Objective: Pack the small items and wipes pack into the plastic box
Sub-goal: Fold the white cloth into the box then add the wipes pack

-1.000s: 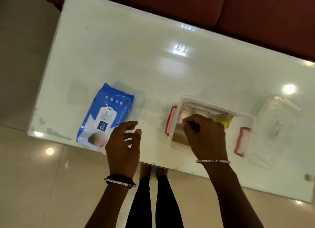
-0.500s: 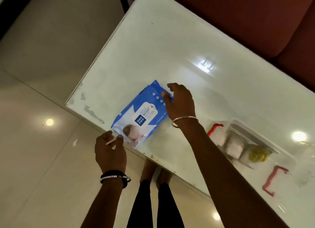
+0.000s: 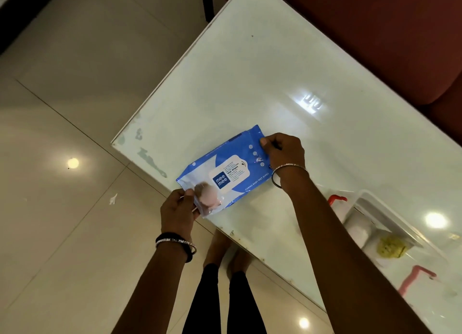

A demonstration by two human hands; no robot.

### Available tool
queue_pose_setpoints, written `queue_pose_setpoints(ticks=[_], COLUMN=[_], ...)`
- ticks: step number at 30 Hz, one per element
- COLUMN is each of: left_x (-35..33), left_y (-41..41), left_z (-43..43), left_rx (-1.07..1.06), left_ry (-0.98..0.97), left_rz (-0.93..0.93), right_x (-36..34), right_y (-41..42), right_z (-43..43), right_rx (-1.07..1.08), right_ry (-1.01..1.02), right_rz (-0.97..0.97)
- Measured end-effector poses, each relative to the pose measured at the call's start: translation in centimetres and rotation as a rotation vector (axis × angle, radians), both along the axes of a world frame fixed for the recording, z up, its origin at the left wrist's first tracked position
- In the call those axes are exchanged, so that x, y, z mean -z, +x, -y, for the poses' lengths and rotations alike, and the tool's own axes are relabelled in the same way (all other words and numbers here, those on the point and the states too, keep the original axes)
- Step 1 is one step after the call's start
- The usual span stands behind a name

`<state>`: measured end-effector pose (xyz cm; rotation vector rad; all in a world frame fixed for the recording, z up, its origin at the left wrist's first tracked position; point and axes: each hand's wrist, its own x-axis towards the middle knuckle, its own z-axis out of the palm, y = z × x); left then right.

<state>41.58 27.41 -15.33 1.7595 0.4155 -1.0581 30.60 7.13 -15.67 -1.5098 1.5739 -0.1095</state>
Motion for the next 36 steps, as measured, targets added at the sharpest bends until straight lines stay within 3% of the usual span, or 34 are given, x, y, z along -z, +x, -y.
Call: queue_pose_setpoints(ticks=[8, 15, 23, 29, 36], left_x=[-1.8, -4.2, -7.5, -8.9, -9.1], left_y=[0.2, -2.2, -6.1, -10.5, -16.9], left_z=[1.8, 5.4, 8.2, 9.0, 10.3], left_rx=[0.058, 0.358, 0.585, 0.910, 1.147], left_ry=[-0.037, -0.048, -0.287, -0.353, -0.204], left_rz=[0.230, 0.566, 0.357, 0.430, 0.682], right_x=[-3.3, -6.4, -9.4, -10.5, -9.2], right_y=[-4.1, -9.1, -16.4, -22.8, -28.1], right_z=[-3.6, -6.0, -7.9, -9.5, -11.2], right_rx=[0.259, 0.617, 0.817, 0.996, 1.128], right_ry=[-0.105, -0.204, -0.192, -0.197, -0.153], right_rz=[0.089, 0.272, 0.404, 0.347, 0.143])
